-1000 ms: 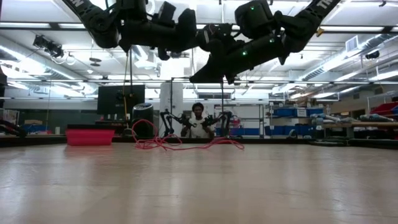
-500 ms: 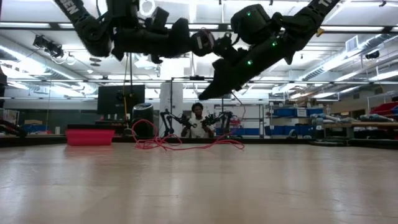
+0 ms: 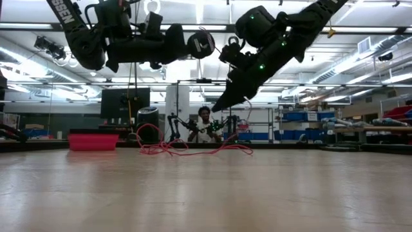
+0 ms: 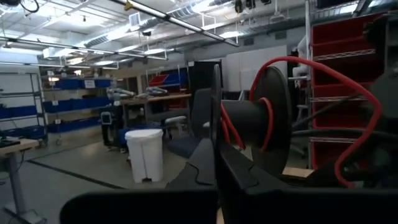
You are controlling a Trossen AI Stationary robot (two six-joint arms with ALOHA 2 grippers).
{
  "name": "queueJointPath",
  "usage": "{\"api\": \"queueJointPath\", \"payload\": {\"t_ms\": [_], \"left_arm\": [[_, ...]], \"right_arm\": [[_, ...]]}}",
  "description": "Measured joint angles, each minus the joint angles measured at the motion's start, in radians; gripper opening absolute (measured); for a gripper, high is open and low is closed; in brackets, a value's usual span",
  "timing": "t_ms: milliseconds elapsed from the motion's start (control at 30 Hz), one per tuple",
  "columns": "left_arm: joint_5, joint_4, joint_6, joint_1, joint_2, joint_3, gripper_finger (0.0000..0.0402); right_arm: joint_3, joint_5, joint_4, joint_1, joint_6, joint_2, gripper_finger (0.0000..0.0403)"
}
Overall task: Coil cords
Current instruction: Coil the wire to the spool
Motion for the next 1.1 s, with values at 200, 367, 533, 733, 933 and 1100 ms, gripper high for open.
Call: {"api": "queueJointPath", "payload": {"t_ms": [200, 367, 533, 733, 933, 1100], "left_arm": [[-0.001, -0.031, 0.003, 0.000, 0.000, 0.000, 0.0000], [-0.016, -0.073, 0.028, 0.000, 0.000, 0.000, 0.0000], [-0.020, -0.094, 0.060, 0.000, 0.000, 0.000, 0.0000], [-0.020, -0.102, 0.049, 0.000, 0.000, 0.000, 0.0000], [-0.002, -0.096, 0.002, 0.000, 0.000, 0.000, 0.0000], [0.023, -0.089, -0.035, 0.000, -0.005, 0.000, 0.0000]], "right_arm": [[0.084, 0.108, -0.192, 0.018, -0.041, -0.053, 0.0160], [0.108, 0.147, -0.199, 0.030, -0.052, -0.114, 0.0158], [0.108, 0.157, -0.317, 0.028, 0.001, -0.177, 0.0157], [0.079, 0.094, -0.484, 0.027, 0.129, -0.201, 0.0157], [-0.064, 0.094, -0.351, 0.009, 0.168, -0.191, 0.0156], [-0.168, 0.066, -0.212, -0.039, 0.201, -0.199, 0.0156]]}}
